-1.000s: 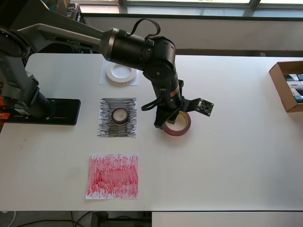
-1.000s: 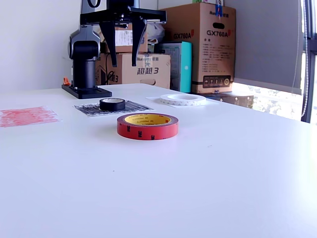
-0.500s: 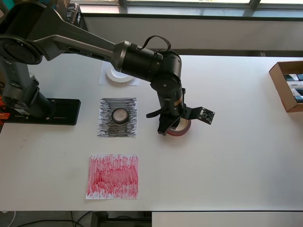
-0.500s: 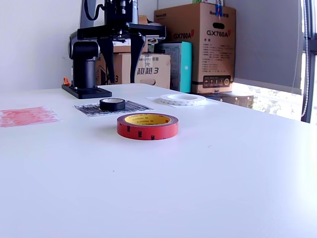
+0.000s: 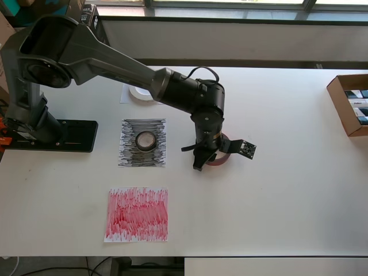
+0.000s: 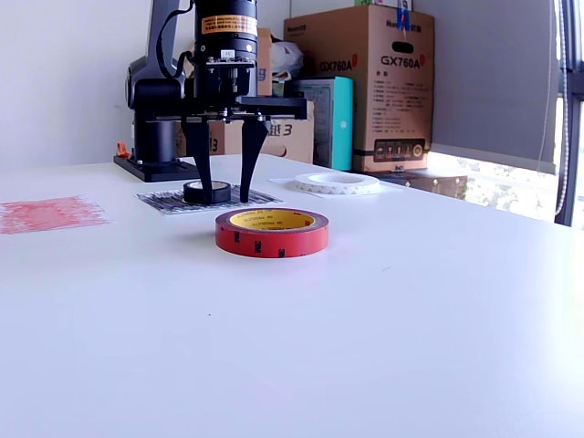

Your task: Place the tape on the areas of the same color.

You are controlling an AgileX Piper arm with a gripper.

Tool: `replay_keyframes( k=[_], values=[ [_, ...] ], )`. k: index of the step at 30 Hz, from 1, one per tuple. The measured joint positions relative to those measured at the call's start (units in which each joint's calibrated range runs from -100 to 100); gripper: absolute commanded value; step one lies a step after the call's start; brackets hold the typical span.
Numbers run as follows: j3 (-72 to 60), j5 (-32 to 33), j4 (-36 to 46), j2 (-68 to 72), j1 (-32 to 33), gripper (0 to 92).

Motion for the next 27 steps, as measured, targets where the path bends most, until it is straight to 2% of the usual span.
replay_keyframes(
  k=[5,7,12,27],
  values=[
    [0.34,-0.11,0.00,0.00,0.00,57.9],
    [0.97,-0.67,0.28,0.00,0.00,61.1],
    [1.12,-2.53,-0.46,0.00,0.00,61.1],
    [0.00,-2.72,-1.06,3.54,-1.76,61.0]
  ],
)
